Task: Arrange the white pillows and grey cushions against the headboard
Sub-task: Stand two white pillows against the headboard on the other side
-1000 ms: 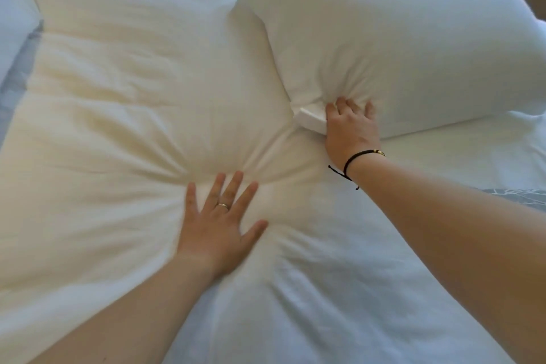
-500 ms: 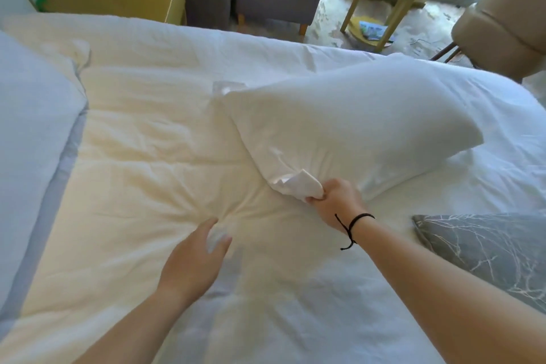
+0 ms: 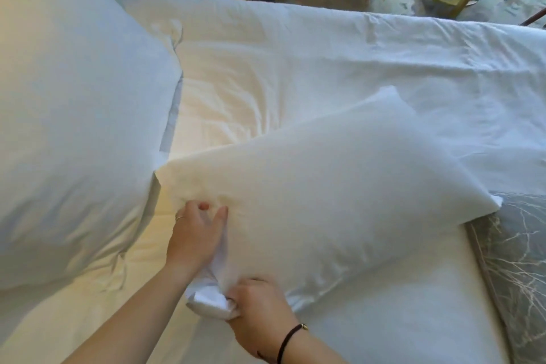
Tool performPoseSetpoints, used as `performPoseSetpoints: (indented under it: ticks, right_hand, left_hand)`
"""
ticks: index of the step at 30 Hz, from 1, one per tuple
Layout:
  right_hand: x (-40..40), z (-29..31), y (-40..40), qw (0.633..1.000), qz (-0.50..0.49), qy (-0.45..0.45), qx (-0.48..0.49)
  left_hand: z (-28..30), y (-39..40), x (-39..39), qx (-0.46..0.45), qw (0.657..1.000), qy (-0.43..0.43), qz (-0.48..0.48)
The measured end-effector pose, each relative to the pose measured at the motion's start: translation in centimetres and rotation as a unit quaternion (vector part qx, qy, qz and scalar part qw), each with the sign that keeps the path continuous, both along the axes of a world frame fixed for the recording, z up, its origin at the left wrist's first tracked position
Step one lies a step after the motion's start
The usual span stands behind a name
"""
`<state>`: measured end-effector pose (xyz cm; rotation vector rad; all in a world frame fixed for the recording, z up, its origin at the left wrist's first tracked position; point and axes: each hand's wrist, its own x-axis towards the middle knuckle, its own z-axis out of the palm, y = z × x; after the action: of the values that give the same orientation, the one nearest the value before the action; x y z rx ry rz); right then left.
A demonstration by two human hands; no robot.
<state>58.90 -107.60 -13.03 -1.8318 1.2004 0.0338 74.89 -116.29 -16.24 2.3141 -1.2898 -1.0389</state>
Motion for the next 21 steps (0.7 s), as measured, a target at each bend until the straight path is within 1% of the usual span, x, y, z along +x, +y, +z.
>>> performPoseSetpoints:
  ticks: [2, 3, 4, 5, 7, 8, 9, 11, 14, 17, 19, 21]
  right_hand:
    - [-1.2, 0.4, -1.3, 0.998, -0.013, -0.037, 0.045]
    - [-2.1, 0.6, -2.7, 0.997, -0.032, -0.052, 0.043]
    - [-3.2, 0.9, -4.6, 0.997, -0.054, -0.056, 0.011]
    - [-4.5, 1.1, -6.8, 0.995, -0.078, -0.051, -0.046]
    - [-7.0, 1.0, -12.2, 0.98, -0.116, -0.008, -0.164]
    - [-8.3, 0.8, -15.1, 0.972, -0.123, 0.031, -0.197]
    - [-9.6, 0.4, -17.8, 0.968, -0.121, 0.076, -0.205]
    - [-11.8, -1.0, -21.3, 0.965, -0.107, 0.156, -0.181]
    - [-13.2, -3.4, -21.4, 0.955, -0.092, 0.213, -0.183]
    - [-13.3, -4.8, -18.7, 0.95, -0.094, 0.211, -0.209]
    - [-14.1, -5.3, -16.9, 0.95, -0.091, 0.21, -0.212]
    - [-15.1, -5.4, -15.2, 0.951, -0.085, 0.215, -0.208]
  left_hand:
    - [-0.5, -0.4, -0.3, -0.035, 0.998, -0.034, -0.039]
    - [-0.6, -1.0, -0.6, -0.059, 0.996, -0.042, -0.061]
    - [-0.6, -1.8, -1.0, -0.077, 0.993, -0.047, -0.081]
    - [-0.7, -2.7, -1.3, -0.089, 0.99, -0.054, -0.1]
    - [-0.9, -4.9, -2.0, -0.095, 0.983, -0.078, -0.136]
    - [-1.0, -6.1, -2.3, -0.093, 0.979, -0.098, -0.156]
    - [-1.2, -7.3, -2.6, -0.087, 0.972, -0.122, -0.18]
    - [-1.4, -9.9, -3.1, -0.057, 0.962, -0.149, -0.222]
    - [-2.2, -13.7, -3.0, 0.014, 0.965, -0.125, -0.23]
    - [-2.8, -16.5, -2.6, 0.087, 0.968, -0.103, -0.213]
    - [-3.0, -17.3, -2.8, 0.108, 0.969, -0.101, -0.197]
    - [-2.8, -17.2, -3.6, 0.123, 0.964, -0.112, -0.208]
